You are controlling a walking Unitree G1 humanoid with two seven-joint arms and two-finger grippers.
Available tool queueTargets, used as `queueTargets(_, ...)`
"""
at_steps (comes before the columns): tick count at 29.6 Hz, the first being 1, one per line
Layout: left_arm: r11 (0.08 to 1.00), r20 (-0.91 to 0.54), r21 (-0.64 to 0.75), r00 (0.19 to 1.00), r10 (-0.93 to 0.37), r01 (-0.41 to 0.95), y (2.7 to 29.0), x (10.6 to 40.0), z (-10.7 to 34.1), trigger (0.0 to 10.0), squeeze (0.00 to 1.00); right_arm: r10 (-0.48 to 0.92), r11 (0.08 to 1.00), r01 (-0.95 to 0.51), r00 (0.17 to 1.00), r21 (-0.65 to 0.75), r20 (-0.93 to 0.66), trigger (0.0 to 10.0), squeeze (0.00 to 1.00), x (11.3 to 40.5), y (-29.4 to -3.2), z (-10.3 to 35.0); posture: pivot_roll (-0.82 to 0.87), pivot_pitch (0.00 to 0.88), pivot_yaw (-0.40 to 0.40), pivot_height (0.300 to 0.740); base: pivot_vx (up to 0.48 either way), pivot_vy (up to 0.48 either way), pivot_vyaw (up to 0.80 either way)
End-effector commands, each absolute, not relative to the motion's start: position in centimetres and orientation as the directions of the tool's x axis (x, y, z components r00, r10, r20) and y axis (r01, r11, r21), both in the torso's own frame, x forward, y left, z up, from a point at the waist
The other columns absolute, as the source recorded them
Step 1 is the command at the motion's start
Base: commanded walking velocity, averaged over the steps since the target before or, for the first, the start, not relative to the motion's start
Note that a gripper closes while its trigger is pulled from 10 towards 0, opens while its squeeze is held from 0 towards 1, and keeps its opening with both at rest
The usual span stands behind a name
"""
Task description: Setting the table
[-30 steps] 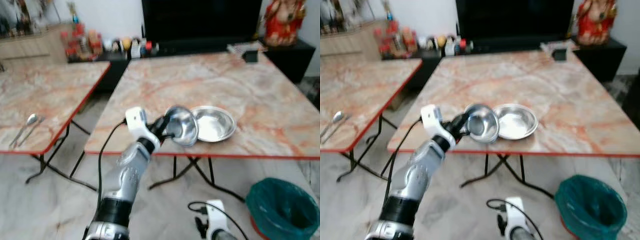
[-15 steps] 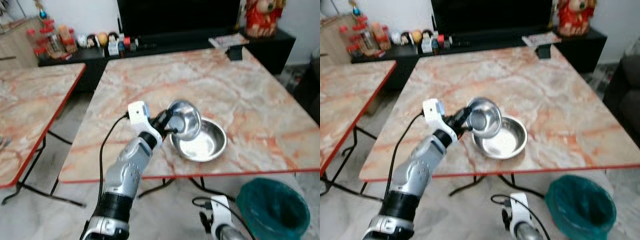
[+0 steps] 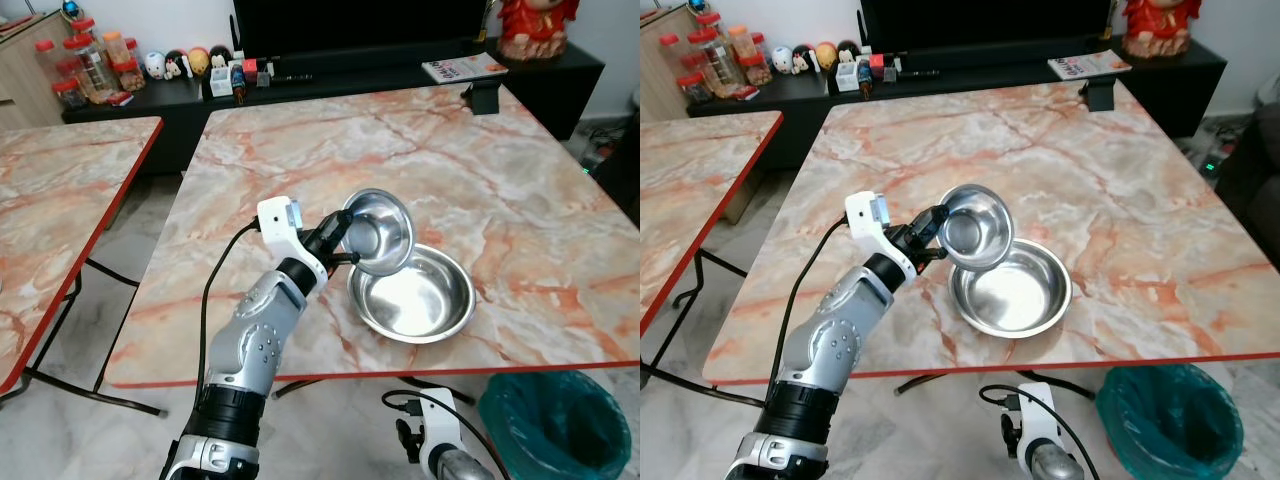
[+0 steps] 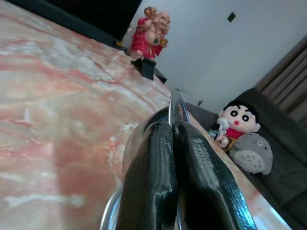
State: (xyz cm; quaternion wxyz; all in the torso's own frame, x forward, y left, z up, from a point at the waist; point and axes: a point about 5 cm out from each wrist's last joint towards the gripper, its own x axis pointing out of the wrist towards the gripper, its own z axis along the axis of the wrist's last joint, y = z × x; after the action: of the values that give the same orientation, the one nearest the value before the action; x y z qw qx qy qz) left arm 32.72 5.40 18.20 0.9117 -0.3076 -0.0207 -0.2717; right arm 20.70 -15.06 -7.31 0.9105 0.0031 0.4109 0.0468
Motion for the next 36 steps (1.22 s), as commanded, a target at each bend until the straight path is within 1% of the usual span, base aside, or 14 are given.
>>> queueTargets(1, 0.653, 0.226, -0.544, 0.842, -0.491, 0.527, 5.4, 32.6, 18.7, 10.0, 0.0, 0.092, 0.996, -0.076, 0.659, 0.055, -0.747, 10.0, 0.0, 20.8, -14.9, -7.3, 0.0, 0.021, 0.081, 0.74, 0.0, 0.0, 0.0)
queueTargets(10, 0.658, 0.217, -0.536, 0.839, -0.498, 0.529, 5.3, 32.5, 18.6, 10.0, 0.0, 0.087, 0.996, -0.072, 0.657, 0.052, -0.749, 10.0, 0.0, 20.7, -14.9, -7.3, 0.0, 0.021, 0.083, 0.74, 0.0, 0.0, 0.0)
queueTargets(15, 0.694, 0.207, -0.538, 0.873, -0.442, 0.479, 6.0, 32.9, 18.5, 10.0, 0.0, 0.087, 0.996, -0.072, 0.658, 0.051, -0.748, 10.0, 0.0, 20.7, -14.9, -7.3, 0.0, 0.021, 0.083, 0.74, 0.0, 0.0, 0.0)
queueTargets(19, 0.702, 0.206, -0.536, 0.88, -0.429, 0.468, 6.4, 33.1, 18.5, 10.0, 0.0, 0.089, 0.996, -0.078, 0.658, 0.049, -0.748, 10.0, 0.0, 20.7, -14.9, -7.3, 0.0, 0.021, 0.084, 0.74, 0.0, -0.31, 0.0)
queueTargets(32, 0.699, 0.208, -0.537, 0.877, -0.433, 0.472, 6.2, 32.9, 18.5, 10.0, 0.0, 0.09, 0.995, -0.084, 0.654, 0.046, -0.751, 10.0, 0.0, 20.7, -14.9, -7.4, 0.0, 0.023, 0.082, 0.74, 0.0, -0.374, 0.0)
queueTargets(36, 0.7, 0.207, -0.542, 0.881, -0.425, 0.465, 6.5, 32.9, 18.4, 10.0, 0.0, 0.091, 0.995, -0.084, 0.653, 0.047, -0.752, 10.0, 0.0, 20.6, -14.9, -7.4, 0.0, 0.024, 0.082, 0.74, 0.0, 0.0, 0.0)
